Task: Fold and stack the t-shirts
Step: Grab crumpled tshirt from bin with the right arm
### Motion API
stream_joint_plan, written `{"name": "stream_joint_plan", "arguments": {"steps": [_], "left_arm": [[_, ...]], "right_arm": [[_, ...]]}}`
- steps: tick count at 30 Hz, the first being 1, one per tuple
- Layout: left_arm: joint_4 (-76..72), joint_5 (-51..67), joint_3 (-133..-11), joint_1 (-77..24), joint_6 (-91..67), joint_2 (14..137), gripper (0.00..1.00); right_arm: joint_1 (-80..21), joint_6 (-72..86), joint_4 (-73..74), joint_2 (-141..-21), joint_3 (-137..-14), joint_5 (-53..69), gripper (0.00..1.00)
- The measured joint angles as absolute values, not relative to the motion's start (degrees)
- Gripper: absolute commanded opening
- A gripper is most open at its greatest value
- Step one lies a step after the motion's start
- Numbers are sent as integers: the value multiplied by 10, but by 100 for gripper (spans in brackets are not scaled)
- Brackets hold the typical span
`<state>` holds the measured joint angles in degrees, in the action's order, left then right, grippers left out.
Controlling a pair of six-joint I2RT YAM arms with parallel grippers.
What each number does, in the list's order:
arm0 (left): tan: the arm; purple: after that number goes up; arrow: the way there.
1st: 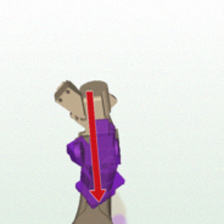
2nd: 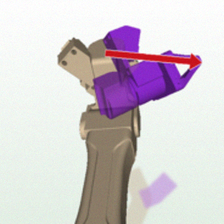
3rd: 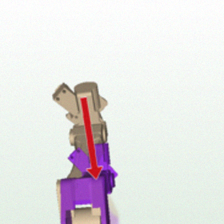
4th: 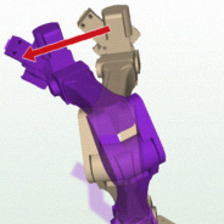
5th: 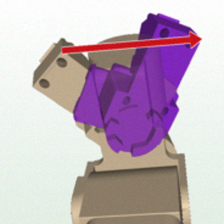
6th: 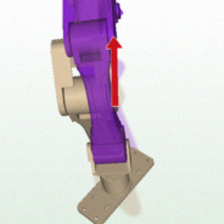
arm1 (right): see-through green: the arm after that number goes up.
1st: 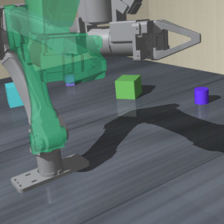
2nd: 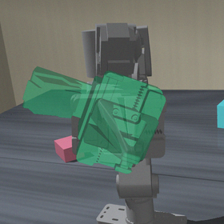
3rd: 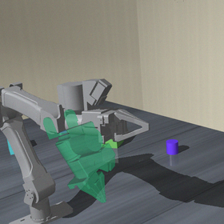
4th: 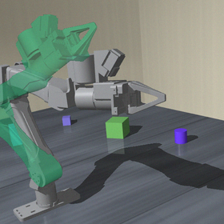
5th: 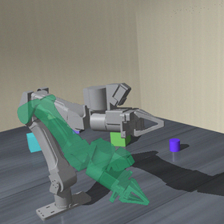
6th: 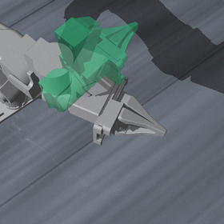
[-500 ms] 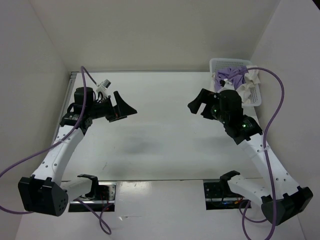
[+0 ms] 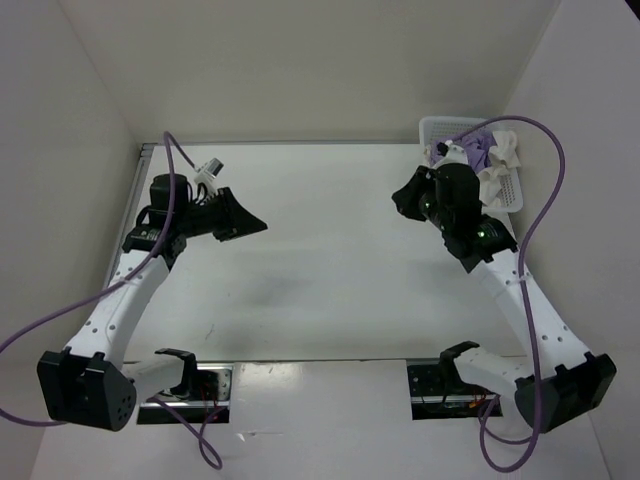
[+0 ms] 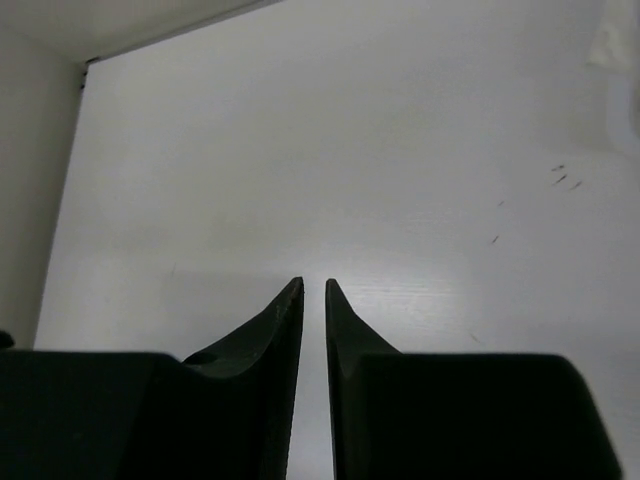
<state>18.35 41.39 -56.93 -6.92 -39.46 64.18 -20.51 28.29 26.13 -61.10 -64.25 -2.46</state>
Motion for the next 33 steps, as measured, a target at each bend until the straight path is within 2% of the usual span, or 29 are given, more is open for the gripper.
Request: {"name": "stream_joint_plan", "arguments": {"steps": [5, 6, 8, 9, 10, 11, 13, 14, 16, 20, 23, 28, 32, 33], "left_arm": [[180, 383, -570, -95, -390, 661, 21], [180, 375, -571, -103, -390, 663, 21], [180, 357, -575, -124, -386, 665, 21], [180, 345, -576, -136, -378, 665, 26], [180, 343, -577, -139, -378, 665, 26], [178, 336, -578, -147, -375, 664, 34], [178, 328, -578, -159, -371, 663, 41], [178, 324, -578, -164, -369, 662, 47], [178, 317, -578, -177, -360, 661, 51], [178, 308, -577, -191, -360, 658, 54], [174, 306, -570, -196, -360, 658, 56], [175, 300, -560, -196, -360, 659, 56], [175, 295, -559, -196, -360, 661, 56], [175, 292, -559, -196, -360, 662, 56]], "right_arm": [[-128, 277, 260, -717, -701, -66, 13], [-108, 276, 263, -747, -717, -79, 15], [-78, 273, 263, -812, -752, -116, 27], [-67, 271, 265, -839, -769, -129, 35], [-55, 269, 266, -869, -788, -140, 37], [-40, 267, 264, -901, -805, -150, 41], [-21, 265, 261, -938, -818, -161, 51], [-7, 264, 261, -958, -823, -165, 51], [12, 260, 262, -986, -832, -173, 53], [42, 252, 262, -1052, -888, -188, 53], [52, 247, 261, -1104, -950, -188, 59], [56, 239, 261, -1174, -1029, -189, 59], [56, 233, 262, -1232, -1093, -189, 46], [57, 231, 263, -1242, -1101, -190, 36]]}}
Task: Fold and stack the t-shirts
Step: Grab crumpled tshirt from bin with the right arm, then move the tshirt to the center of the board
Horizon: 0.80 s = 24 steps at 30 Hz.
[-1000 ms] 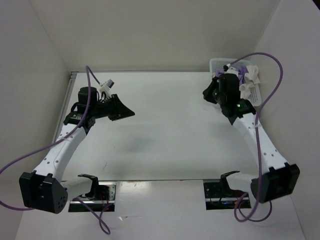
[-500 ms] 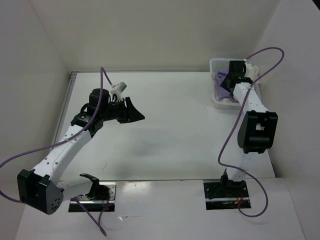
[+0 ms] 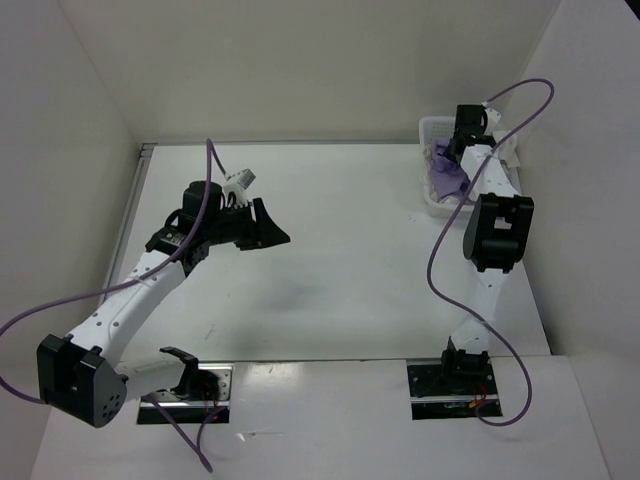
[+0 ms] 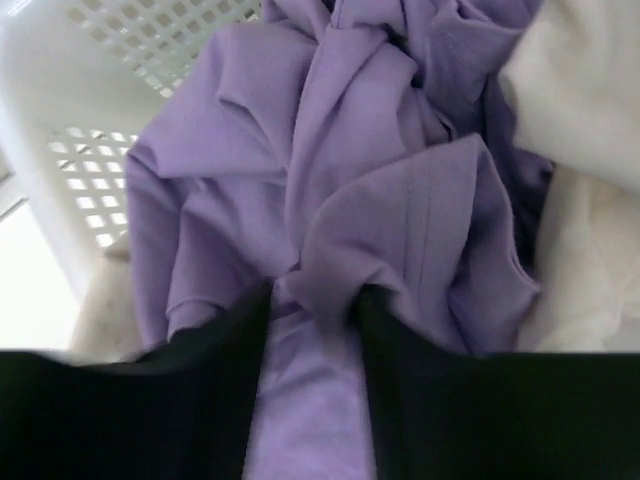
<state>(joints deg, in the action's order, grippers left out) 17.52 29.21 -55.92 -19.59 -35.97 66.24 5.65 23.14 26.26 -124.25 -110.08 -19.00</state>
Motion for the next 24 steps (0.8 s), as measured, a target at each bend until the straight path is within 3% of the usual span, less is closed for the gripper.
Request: {"name": "stream_joint_plan", "arguments": {"steps": [2, 3, 6, 12, 19, 24], "left_arm": [[175, 287, -559, -196, -360, 665, 56], [175, 284, -559, -196, -360, 665, 57], [176, 279, -559, -196, -360, 666, 57], [176, 268, -559, -196, -360, 666, 57], [186, 260, -582, -196, -364, 678, 59], [190, 246, -597, -187, -379, 695, 62]], "right_arm": [[58, 228, 267, -1263, -1120, -192, 21], [58, 228, 267, -1271, -1128, -192, 8], [58, 232, 282, -1289, -1159, -190, 0], [58, 236, 288, -1223, -1127, -183, 0], [49, 248, 282, -968, -1108, -123, 0], [-44, 268, 267, -840, -1209, -41, 0]]}}
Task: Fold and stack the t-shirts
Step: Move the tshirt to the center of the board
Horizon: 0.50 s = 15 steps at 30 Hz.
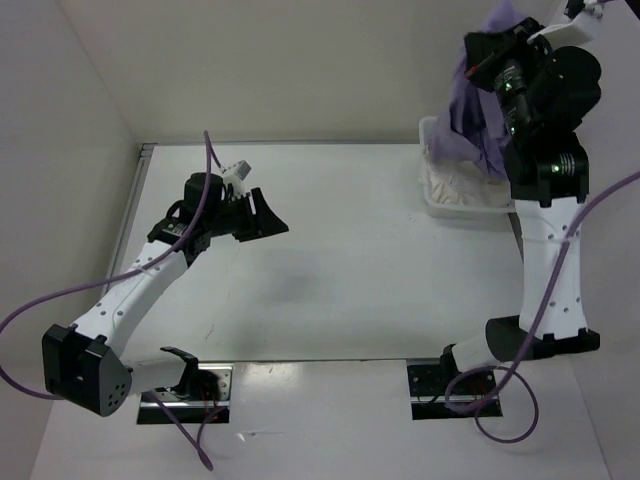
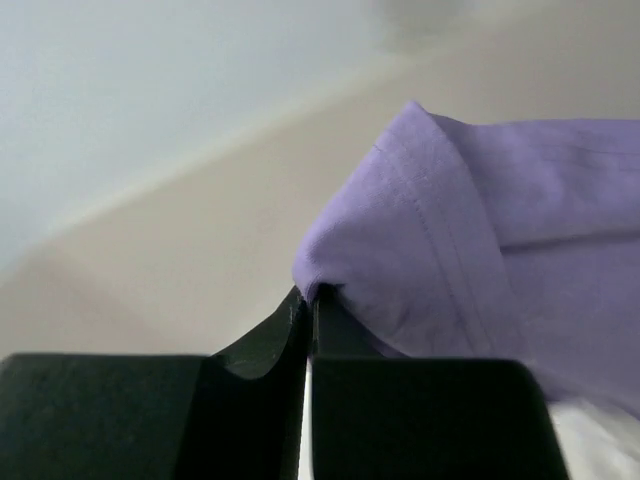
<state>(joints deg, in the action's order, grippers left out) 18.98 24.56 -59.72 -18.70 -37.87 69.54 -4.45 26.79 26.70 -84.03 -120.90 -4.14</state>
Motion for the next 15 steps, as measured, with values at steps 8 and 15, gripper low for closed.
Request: {"name": "stream_joint_plan", "arguments": {"steps": [8, 15], "left_arm": [[207, 238, -596, -95, -407, 700, 63], [227, 255, -596, 15, -407, 700, 65]], "right_arm": [[-144, 381, 185, -866, -1361, 193, 0], [-164, 434, 142, -916, -1316, 286, 0]]}}
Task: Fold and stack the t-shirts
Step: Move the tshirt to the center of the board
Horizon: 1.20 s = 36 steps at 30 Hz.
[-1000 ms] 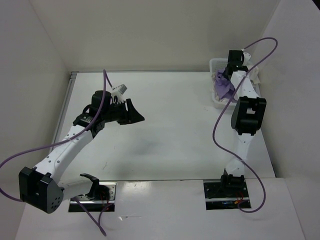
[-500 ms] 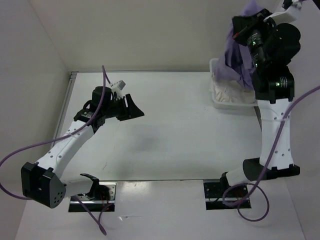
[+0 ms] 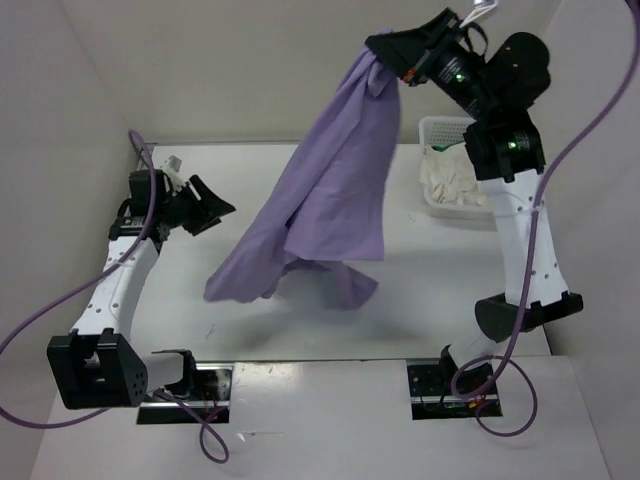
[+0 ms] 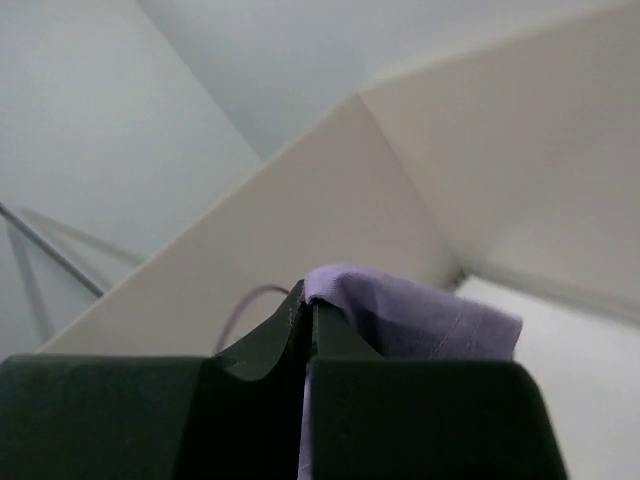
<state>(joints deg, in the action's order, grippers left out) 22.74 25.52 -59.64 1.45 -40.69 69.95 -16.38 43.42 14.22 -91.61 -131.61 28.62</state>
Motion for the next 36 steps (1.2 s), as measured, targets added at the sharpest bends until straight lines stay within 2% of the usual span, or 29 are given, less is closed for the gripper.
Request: {"name": "stream_joint_plan", "arguments": {"steps": [4, 8, 11, 16, 20, 23, 26, 29, 33, 36], "left_arm": [[246, 250, -605, 67, -405, 700, 65], [261, 238, -626, 69, -393, 700, 65], [275, 220, -640, 67, -377, 700, 65], [289, 186, -653, 22, -355, 700, 65], [304, 175, -653, 3, -345, 694, 65], [308, 174, -653, 4, -345, 686, 65], [306, 183, -653, 3, -345, 684, 65], [309, 194, -662, 3, -346, 685, 65], [296, 214, -677, 2, -348, 686, 65], [282, 230, -677, -1, -350, 693, 65]], "right_arm": [[-164, 428, 137, -922, -1188, 290, 2], [-169, 402, 160, -987, -1146, 278, 2], [-187, 366, 233, -1102, -1224, 232, 1], [-270, 344, 319, -1310, -1467, 172, 1], [-368, 340, 365, -1358, -1549, 145, 0], [-429, 314, 379, -1327, -1562, 110, 0], [-428, 292, 371, -1208, -1458, 84, 0], [-331, 291, 351, -1060, -1344, 98, 0], [-129, 294, 329, -955, -1329, 92, 0], [-105, 295, 325, -923, -1345, 96, 0]]}}
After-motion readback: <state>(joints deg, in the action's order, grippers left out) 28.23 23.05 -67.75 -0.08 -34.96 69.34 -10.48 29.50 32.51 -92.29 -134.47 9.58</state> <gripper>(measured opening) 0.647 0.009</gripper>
